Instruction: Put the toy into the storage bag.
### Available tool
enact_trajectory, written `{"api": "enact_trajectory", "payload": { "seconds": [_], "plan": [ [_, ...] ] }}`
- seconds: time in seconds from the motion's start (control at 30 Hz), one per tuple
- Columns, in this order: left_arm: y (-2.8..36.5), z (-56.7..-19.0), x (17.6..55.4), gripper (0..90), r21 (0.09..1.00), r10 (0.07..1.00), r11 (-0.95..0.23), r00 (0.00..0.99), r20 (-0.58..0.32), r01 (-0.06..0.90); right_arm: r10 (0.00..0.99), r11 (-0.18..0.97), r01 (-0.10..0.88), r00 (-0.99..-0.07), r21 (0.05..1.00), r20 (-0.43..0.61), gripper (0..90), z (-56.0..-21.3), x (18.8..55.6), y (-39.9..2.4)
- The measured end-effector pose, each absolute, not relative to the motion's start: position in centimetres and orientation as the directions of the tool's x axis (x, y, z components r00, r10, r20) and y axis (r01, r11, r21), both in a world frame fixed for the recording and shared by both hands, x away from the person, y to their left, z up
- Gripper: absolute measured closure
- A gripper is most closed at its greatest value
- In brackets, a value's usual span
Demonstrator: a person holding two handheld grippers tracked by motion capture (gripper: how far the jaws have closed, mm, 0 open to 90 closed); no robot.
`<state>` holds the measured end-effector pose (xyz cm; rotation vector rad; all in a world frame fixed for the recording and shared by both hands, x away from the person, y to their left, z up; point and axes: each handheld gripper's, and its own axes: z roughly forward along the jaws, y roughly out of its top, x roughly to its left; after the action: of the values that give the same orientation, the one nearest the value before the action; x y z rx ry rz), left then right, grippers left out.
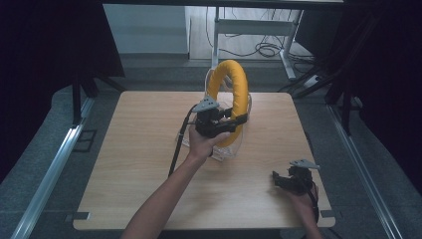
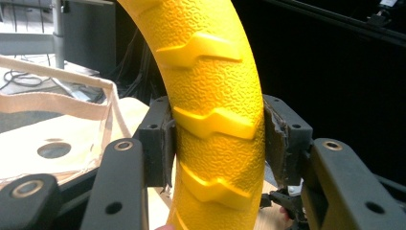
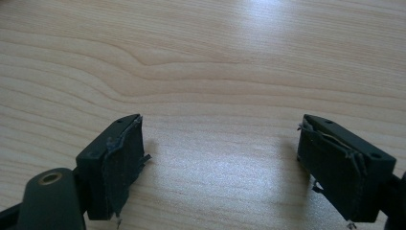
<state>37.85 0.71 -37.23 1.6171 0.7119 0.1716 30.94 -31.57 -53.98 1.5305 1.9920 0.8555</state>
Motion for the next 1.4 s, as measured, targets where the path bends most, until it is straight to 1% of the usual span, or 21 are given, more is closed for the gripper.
{"api": "enact_trajectory", "payload": {
  "seconds": [0.17, 0.4, 0.67, 0.97, 1.07, 1.17, 1.23, 1.27, 1.4],
  "plan": [
    [0.7, -37.8, 38.1, 51.1, 0.933, 0.542, -0.01, 0.786, -0.298, 0.36, 0.966, 0.178, 0.664, -0.257, 0.726, -0.002, 16.5, -54.0, 30.9, -31.6],
    [1.0, -38.9, 38.9, 51.1, 0.915, 0.544, 0.005, 0.766, -0.342, 0.404, 0.966, 0.178, 0.665, -0.257, 0.726, -0.002, 16.5, -54.0, 30.9, -31.6],
    [1.4, -40.0, 39.4, 51.1, 0.903, 0.547, 0.019, 0.751, -0.369, 0.43, 0.966, 0.18, 0.664, -0.258, 0.726, -0.004, 16.5, -54.0, 30.9, -31.6],
    [1.4, -40.2, 39.4, 50.8, 0.901, 0.546, 0.011, 0.752, -0.369, 0.435, 0.966, 0.18, 0.664, -0.258, 0.726, -0.003, 16.5, -54.0, 30.9, -31.6],
    [1.1, -40.2, 39.3, 50.4, 0.906, 0.551, -0.009, 0.758, -0.348, 0.422, 0.966, 0.18, 0.664, -0.258, 0.726, -0.004, 16.5, -54.0, 30.9, -31.6],
    [0.6, -39.9, 38.8, 48.3, 0.928, 0.602, -0.063, 0.756, -0.258, 0.367, 0.966, 0.179, 0.664, -0.258, 0.726, -0.002, 16.5, -54.0, 30.9, -31.6],
    [0.4, -39.7, 38.6, 45.5, 0.933, 0.615, -0.095, 0.757, -0.22, 0.348, 0.966, 0.177, 0.665, -0.257, 0.726, 0.0, 16.5, -54.0, 30.9, -31.6],
    [0.3, -39.6, 38.5, 42.7, 0.933, 0.615, -0.097, 0.758, -0.217, 0.346, 0.966, 0.177, 0.665, -0.257, 0.726, 0.0, 16.5, -54.0, 30.9, -31.6],
    [0.3, -39.1, 38.1, 37.2, 0.936, 0.597, -0.091, 0.771, -0.222, 0.34, 0.966, 0.177, 0.665, -0.257, 0.725, 0.0, 16.5, -54.0, 30.9, -31.6]
  ]
}}
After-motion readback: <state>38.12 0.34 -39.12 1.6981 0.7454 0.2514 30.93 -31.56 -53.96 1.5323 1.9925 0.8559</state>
